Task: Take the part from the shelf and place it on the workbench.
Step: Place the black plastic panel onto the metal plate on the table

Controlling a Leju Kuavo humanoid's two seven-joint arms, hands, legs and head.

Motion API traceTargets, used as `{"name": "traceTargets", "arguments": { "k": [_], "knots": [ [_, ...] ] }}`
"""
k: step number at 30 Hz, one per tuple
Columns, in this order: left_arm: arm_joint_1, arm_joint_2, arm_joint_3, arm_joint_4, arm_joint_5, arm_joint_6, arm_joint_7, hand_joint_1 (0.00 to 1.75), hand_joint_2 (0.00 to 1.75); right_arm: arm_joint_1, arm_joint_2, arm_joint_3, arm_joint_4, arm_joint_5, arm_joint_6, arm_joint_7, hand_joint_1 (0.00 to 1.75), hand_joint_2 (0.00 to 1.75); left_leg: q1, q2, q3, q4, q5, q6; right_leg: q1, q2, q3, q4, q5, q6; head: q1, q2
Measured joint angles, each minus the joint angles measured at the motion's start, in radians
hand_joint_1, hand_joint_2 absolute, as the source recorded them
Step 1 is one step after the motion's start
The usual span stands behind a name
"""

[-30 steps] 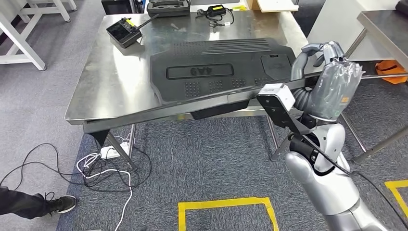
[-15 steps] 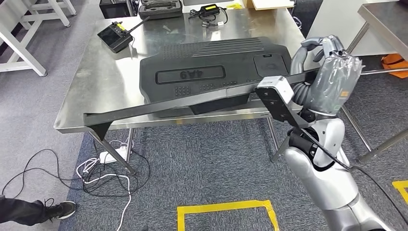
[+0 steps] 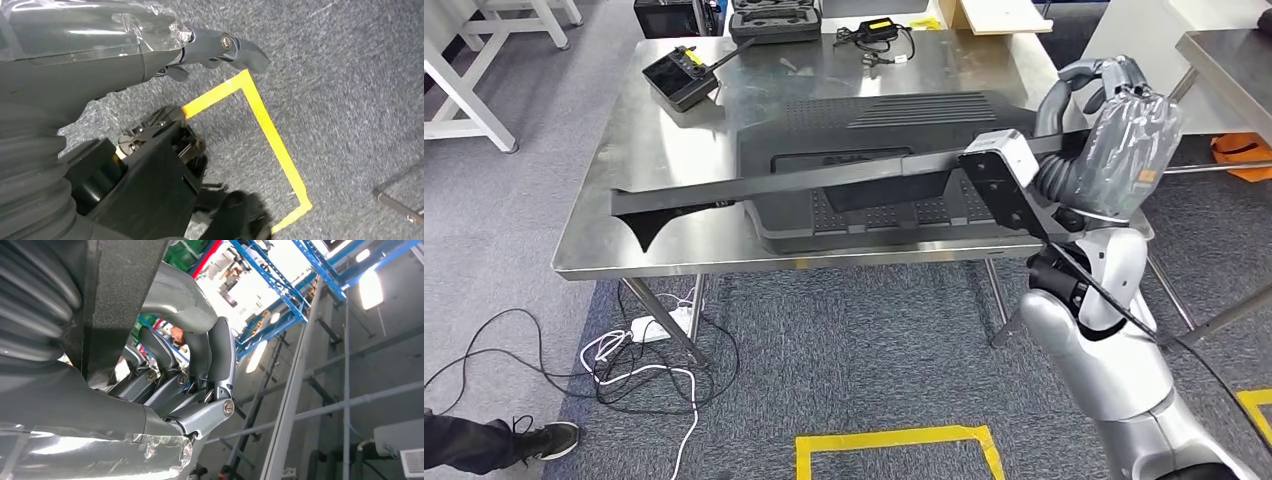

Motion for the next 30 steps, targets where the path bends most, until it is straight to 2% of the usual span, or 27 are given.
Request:
{"name": "traceTargets", "arguments": {
  "k": [1,3,4,5,9,10,11,13,14,15,16,17,19,20,22,24,26,27,29,30],
  "knots": [
    [0.000,0.000,0.000,0.000,0.000,0.000,0.001,0.00,1.75,0.000,-0.002,0.000,0.002,0.001,0.001,0.001,1.75,1.75,0.001,-0.001,0.003,0.004,-0.005,-0.001,-0.001,0.000,0.000,-0.019,0.028,0.001,0.004,0.000],
    [0.000,0.000,0.000,0.000,0.000,-0.001,0.002,0.00,1.75,-0.001,-0.007,-0.001,0.005,0.004,0.003,0.002,1.75,1.75,0.003,-0.002,0.008,0.015,-0.020,-0.009,-0.002,-0.002,0.041,-0.133,0.103,0.003,0.014,0.000],
    [-0.001,0.000,0.000,0.000,0.000,-0.001,0.002,0.00,1.75,-0.002,-0.008,-0.001,0.007,0.005,0.003,0.002,1.75,1.75,0.002,-0.003,0.008,0.024,-0.029,-0.015,-0.002,-0.003,0.061,-0.188,0.127,0.001,0.020,0.000],
    [-0.001,0.000,0.000,0.000,0.000,-0.001,0.003,0.00,1.75,-0.002,-0.009,-0.001,0.008,0.005,0.004,0.004,1.75,1.75,0.000,-0.003,0.006,0.031,-0.035,-0.021,-0.001,-0.003,0.072,-0.220,0.137,-0.004,0.023,0.000],
    [0.000,0.000,0.000,0.000,0.000,-0.001,0.004,0.00,1.75,-0.005,-0.014,-0.002,0.013,0.002,0.005,0.013,1.75,1.75,-0.003,-0.003,0.007,0.040,-0.047,-0.036,0.000,0.001,0.078,-0.233,0.130,-0.025,0.015,0.000],
    [0.000,0.000,0.000,0.000,0.000,-0.001,0.004,0.00,1.75,-0.006,-0.015,-0.002,0.014,0.001,0.005,0.015,1.75,1.75,-0.002,-0.002,0.002,0.058,-0.059,-0.042,-0.001,0.000,0.083,-0.236,0.129,-0.029,0.011,0.000],
    [-0.001,0.000,0.000,-0.001,0.000,0.000,0.004,0.00,1.75,-0.008,-0.015,-0.002,0.014,0.000,0.005,0.016,1.75,1.75,0.000,-0.002,-0.013,0.096,-0.078,-0.048,-0.003,0.000,0.088,-0.239,0.127,-0.033,0.006,0.000],
    [0.001,0.000,0.000,-0.001,0.001,0.000,0.004,0.00,1.75,-0.011,-0.015,-0.002,0.015,-0.003,0.004,0.019,1.75,1.75,0.002,-0.001,-0.077,0.220,-0.127,-0.056,-0.003,-0.002,0.097,-0.240,0.121,-0.042,-0.005,0.000],
    [0.002,0.000,0.000,-0.001,0.001,0.000,0.004,0.00,1.75,-0.012,-0.015,-0.002,0.016,-0.004,0.002,0.021,1.75,1.75,0.003,-0.001,-0.112,0.277,-0.142,-0.057,-0.002,-0.002,0.101,-0.240,0.118,-0.044,-0.009,0.000],
    [0.003,0.000,0.000,-0.001,0.001,0.001,0.004,0.00,1.75,-0.011,-0.015,-0.002,0.018,-0.006,-0.001,0.024,1.75,1.75,0.004,-0.001,-0.135,0.309,-0.141,-0.057,-0.002,-0.001,0.105,-0.240,0.114,-0.046,-0.011,0.000],
    [0.004,0.000,0.000,-0.001,0.001,0.001,0.004,0.00,1.75,-0.011,-0.015,-0.002,0.019,-0.009,-0.006,0.028,1.75,1.75,0.004,-0.001,-0.139,0.300,-0.118,-0.054,-0.001,0.000,0.111,-0.240,0.110,-0.046,-0.014,0.000],
    [0.004,0.000,0.000,-0.001,0.001,0.001,0.004,0.00,1.75,-0.011,-0.016,-0.002,0.020,-0.012,-0.011,0.031,1.75,1.75,0.003,-0.001,-0.125,0.255,-0.079,-0.049,-0.001,0.001,0.119,-0.240,0.105,-0.045,-0.016,0.000],
    [0.003,0.000,0.000,-0.001,0.001,0.001,0.004,0.00,1.75,-0.012,-0.017,-0.003,0.021,-0.015,-0.022,0.034,1.75,1.75,-0.003,-0.002,-0.076,0.125,-0.004,-0.034,0.001,0.002,0.134,-0.242,0.095,-0.041,-0.019,0.000],
    [0.003,0.000,0.000,-0.001,0.001,0.001,0.005,0.00,1.75,-0.014,-0.018,-0.003,0.021,-0.017,-0.025,0.034,1.75,1.75,-0.007,-0.002,-0.057,0.077,0.013,-0.027,0.001,0.003,0.139,-0.244,0.091,-0.037,-0.020,0.000],
    [0.002,0.000,0.000,-0.001,0.002,0.002,0.005,0.00,1.75,-0.016,-0.020,-0.003,0.022,-0.020,-0.028,0.035,1.75,1.75,-0.013,-0.002,-0.043,0.045,0.010,-0.019,0.000,0.004,0.141,-0.249,0.090,-0.028,-0.023,0.000],
    [0.002,0.000,0.000,-0.001,0.002,0.004,0.006,0.00,1.75,-0.019,-0.022,-0.004,0.023,-0.020,-0.028,0.035,1.75,1.75,-0.011,-0.001,-0.034,0.024,0.010,-0.014,0.000,0.004,0.146,-0.256,0.088,-0.018,-0.024,0.000],
    [0.001,0.000,0.000,-0.001,0.002,0.004,0.005,0.00,1.75,-0.026,-0.026,-0.005,0.024,-0.020,-0.028,0.035,1.75,1.75,-0.004,0.000,-0.016,-0.001,0.015,-0.006,0.001,0.002,0.135,-0.220,0.064,-0.010,-0.019,0.000],
    [0.001,0.000,0.000,-0.001,0.003,0.005,0.005,0.00,1.75,-0.029,-0.028,-0.006,0.025,-0.021,-0.028,0.035,1.75,1.75,-0.002,0.001,-0.008,-0.009,0.017,-0.002,0.001,0.001,0.112,-0.172,0.041,-0.008,-0.014,0.000],
    [0.002,0.000,0.000,-0.001,0.003,0.005,0.005,0.00,1.75,-0.031,-0.030,-0.007,0.028,-0.023,-0.029,0.037,1.75,1.75,-0.002,0.001,-0.002,-0.012,0.013,0.005,0.001,0.001,0.040,-0.048,-0.004,-0.002,-0.006,0.000],
    [0.002,0.000,0.000,-0.001,0.003,0.005,0.005,0.00,1.75,-0.030,-0.031,-0.007,0.030,-0.023,-0.029,0.037,1.75,1.75,-0.002,0.001,0.000,-0.010,0.009,0.005,0.000,0.000,0.013,-0.009,-0.007,0.001,-0.002,0.000]
  ]
}}
